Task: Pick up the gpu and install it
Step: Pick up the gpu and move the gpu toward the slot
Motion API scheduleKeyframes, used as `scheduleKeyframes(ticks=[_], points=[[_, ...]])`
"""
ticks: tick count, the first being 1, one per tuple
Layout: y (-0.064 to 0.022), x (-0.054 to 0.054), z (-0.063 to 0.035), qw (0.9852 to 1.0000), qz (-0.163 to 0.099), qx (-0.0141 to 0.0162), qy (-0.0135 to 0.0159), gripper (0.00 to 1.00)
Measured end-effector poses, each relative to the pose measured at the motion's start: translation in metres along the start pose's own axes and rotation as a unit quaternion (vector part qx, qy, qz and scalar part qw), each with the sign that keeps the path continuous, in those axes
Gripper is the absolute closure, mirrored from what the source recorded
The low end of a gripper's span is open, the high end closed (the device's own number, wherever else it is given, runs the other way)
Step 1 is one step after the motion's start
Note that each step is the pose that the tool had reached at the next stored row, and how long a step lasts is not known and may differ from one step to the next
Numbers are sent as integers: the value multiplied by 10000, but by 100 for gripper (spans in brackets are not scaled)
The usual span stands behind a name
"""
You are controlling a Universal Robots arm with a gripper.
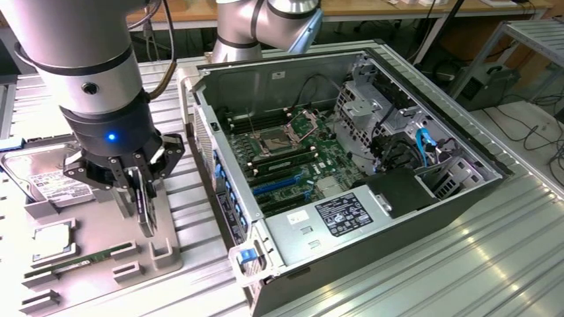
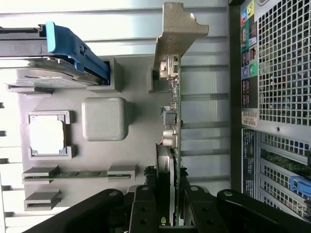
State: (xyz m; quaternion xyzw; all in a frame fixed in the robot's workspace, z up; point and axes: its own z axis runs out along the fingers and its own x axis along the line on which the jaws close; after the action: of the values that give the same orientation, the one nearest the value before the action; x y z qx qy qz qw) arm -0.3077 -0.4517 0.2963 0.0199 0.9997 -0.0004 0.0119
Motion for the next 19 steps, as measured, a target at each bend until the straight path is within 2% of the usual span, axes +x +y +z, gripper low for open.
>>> scheduleKeyframes(ticks=[19], points=[[0,-5,-210,10000,0,0,0,73]])
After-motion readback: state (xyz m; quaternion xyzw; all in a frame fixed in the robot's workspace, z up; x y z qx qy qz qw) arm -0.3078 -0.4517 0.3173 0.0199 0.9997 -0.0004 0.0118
